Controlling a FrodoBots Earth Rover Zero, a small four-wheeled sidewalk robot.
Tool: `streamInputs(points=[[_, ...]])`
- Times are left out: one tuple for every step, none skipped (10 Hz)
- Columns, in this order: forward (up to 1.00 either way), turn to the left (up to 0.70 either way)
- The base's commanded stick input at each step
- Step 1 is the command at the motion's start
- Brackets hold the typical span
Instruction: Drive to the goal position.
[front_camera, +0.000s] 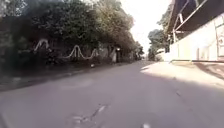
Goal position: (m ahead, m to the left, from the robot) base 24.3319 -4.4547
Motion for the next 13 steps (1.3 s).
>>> streamInputs(points=[[1.00, 0.00], [1.00, 0.00], [1.00, 0.00], [1.00, 0.00], [1.00, 0.00], [1.00, 0.00], [1.00, 0.00], [1.00, 0.00], [1.00, 0.00], [1.00, 0.00], [1.00, 0.00], [1.00, -0.15], [1.00, -0.35]])
